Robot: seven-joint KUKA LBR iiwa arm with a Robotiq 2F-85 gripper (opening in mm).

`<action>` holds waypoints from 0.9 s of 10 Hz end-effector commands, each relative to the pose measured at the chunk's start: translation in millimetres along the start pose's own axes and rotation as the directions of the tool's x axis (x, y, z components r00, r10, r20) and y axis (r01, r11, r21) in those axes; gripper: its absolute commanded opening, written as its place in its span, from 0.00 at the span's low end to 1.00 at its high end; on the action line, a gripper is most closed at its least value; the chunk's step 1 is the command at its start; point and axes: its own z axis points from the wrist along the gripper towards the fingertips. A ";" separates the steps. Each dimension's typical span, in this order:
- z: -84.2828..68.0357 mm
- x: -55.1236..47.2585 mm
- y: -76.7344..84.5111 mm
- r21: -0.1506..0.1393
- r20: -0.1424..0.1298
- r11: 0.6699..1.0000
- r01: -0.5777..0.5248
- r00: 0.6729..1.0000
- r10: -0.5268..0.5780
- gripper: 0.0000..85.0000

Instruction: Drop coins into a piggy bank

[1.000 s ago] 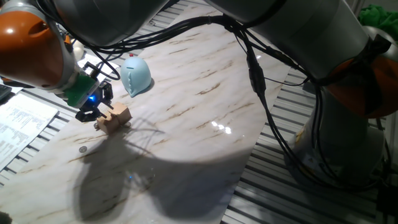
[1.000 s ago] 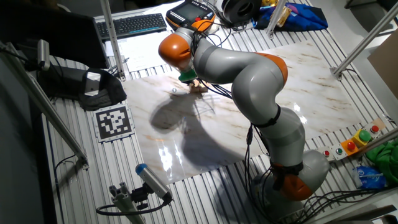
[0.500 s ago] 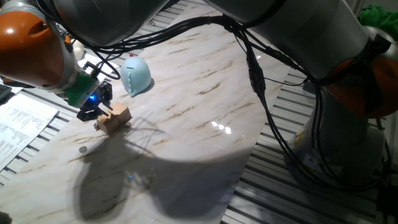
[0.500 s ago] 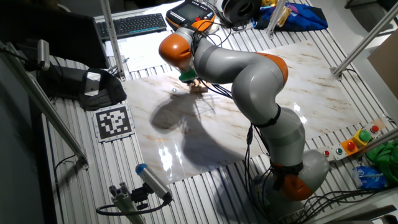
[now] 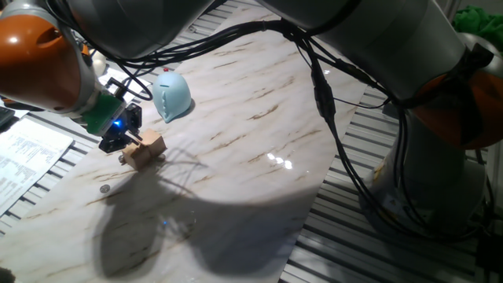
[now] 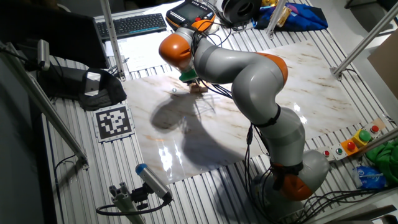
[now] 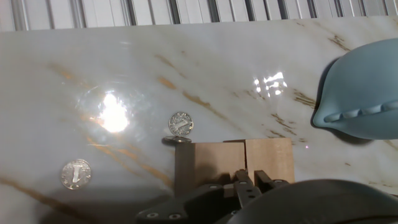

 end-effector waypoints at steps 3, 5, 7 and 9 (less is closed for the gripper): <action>1.3 0.2 -0.4 0.000 0.000 1.000 0.002 1.000 -0.002 0.20; 0.5 0.7 1.0 0.001 0.003 1.000 0.000 1.000 0.000 0.20; -0.2 1.3 2.6 0.005 0.005 1.000 -0.007 1.000 0.007 0.20; 0.2 1.2 2.1 0.011 0.008 1.000 -0.008 1.000 0.008 0.20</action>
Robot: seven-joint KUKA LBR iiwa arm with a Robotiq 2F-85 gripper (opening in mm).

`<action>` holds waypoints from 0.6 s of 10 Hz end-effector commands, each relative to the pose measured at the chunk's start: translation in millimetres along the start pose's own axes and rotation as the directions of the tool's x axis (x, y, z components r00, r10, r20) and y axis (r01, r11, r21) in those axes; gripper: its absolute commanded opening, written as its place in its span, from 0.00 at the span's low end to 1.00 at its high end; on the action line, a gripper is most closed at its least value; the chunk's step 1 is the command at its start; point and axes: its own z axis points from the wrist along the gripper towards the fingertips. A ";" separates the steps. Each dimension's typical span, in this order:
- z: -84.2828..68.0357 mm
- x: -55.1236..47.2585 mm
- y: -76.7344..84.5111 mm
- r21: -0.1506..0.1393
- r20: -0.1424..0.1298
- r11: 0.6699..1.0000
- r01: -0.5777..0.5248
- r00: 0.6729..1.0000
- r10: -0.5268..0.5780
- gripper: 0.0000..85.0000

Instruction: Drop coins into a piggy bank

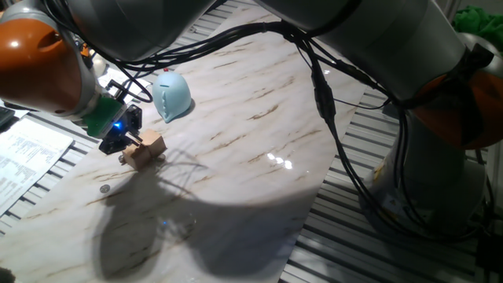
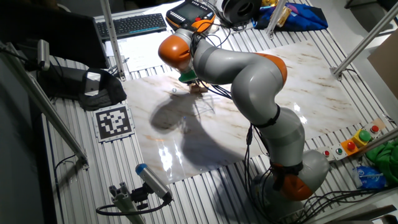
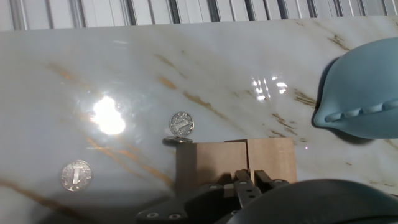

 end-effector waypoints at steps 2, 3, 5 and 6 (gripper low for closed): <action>0.3 -0.2 -0.3 0.004 -0.001 1.000 -0.009 1.000 0.009 0.20; 0.3 -0.2 -0.3 0.009 -0.001 1.000 -0.015 1.000 0.015 0.20; 0.5 -0.3 0.0 0.010 -0.004 0.999 -0.032 0.999 0.032 0.20; 0.7 -0.3 0.1 0.008 -0.006 0.999 -0.040 0.999 0.040 0.20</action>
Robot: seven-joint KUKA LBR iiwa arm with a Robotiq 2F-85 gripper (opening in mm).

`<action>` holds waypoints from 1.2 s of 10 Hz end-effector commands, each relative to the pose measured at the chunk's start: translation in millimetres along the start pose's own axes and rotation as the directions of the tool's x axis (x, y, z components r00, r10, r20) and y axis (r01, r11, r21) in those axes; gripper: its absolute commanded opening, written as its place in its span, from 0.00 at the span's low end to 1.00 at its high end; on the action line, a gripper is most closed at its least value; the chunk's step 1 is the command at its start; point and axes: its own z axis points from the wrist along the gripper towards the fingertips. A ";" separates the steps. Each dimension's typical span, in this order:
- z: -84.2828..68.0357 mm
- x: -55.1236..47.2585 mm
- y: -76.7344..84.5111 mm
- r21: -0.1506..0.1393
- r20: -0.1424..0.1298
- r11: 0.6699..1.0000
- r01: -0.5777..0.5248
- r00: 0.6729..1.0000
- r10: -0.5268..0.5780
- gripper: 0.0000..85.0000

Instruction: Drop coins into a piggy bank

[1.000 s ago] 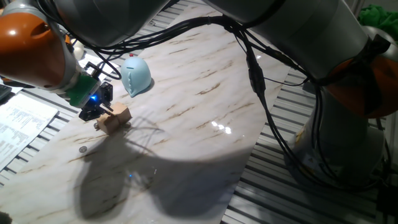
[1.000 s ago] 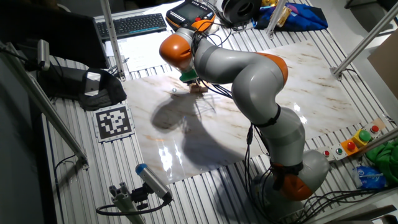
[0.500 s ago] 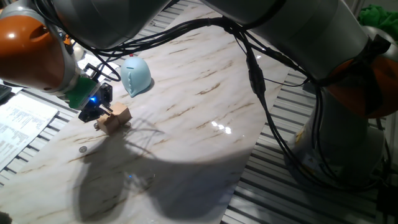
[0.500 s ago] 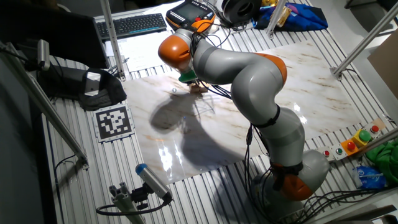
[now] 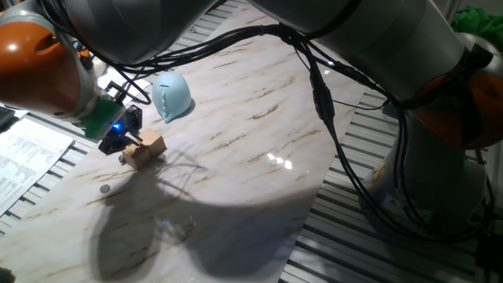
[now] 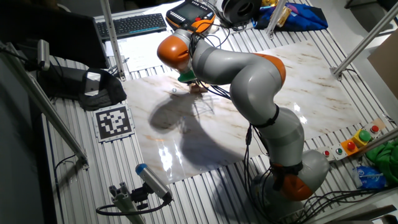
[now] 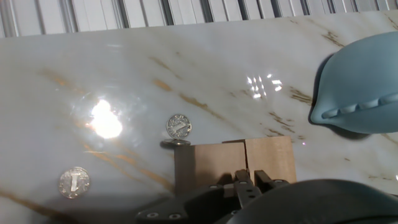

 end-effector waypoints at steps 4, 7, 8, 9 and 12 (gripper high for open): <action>0.2 0.1 0.3 0.003 0.001 1.000 0.006 1.000 -0.006 0.20; -0.3 0.7 0.5 0.006 0.003 1.000 0.023 1.000 -0.023 0.20; -0.2 0.8 0.5 0.009 0.003 1.000 0.023 1.000 -0.023 0.20; -0.1 0.8 0.3 0.009 0.003 1.000 0.025 1.000 -0.025 0.20; 0.8 0.8 -0.4 0.011 0.005 1.000 0.027 1.000 -0.027 0.20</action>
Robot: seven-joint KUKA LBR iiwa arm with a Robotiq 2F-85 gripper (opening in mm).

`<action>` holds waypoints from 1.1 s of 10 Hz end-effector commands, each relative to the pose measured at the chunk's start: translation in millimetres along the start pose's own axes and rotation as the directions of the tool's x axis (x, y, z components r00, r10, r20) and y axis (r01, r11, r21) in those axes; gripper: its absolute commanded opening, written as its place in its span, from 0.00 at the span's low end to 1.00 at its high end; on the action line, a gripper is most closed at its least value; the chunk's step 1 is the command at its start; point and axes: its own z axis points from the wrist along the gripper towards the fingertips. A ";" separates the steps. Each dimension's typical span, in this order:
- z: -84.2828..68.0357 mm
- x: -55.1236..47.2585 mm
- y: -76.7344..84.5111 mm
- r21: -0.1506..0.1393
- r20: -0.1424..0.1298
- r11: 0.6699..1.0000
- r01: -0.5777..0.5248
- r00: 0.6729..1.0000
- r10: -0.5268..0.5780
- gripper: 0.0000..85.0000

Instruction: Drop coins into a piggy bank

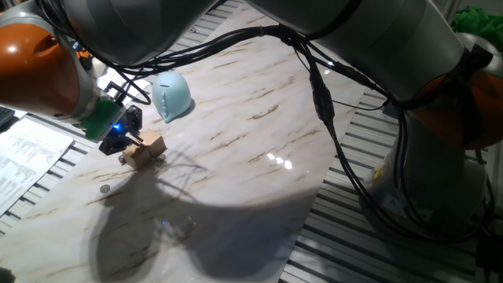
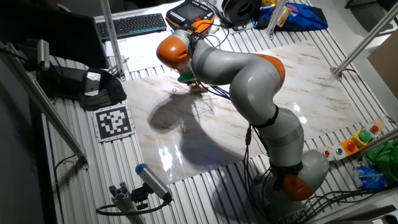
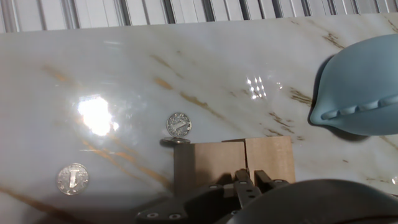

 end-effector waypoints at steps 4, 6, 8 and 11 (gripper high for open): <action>1.4 0.4 0.9 -0.002 0.000 1.000 0.000 1.000 0.000 0.20; 2.2 0.6 1.1 0.001 0.002 1.000 0.000 1.000 0.000 0.20; 3.4 0.8 0.6 0.004 0.004 1.000 0.003 1.000 -0.003 0.20; 4.6 1.1 1.0 0.006 0.008 1.000 0.004 1.000 -0.004 0.20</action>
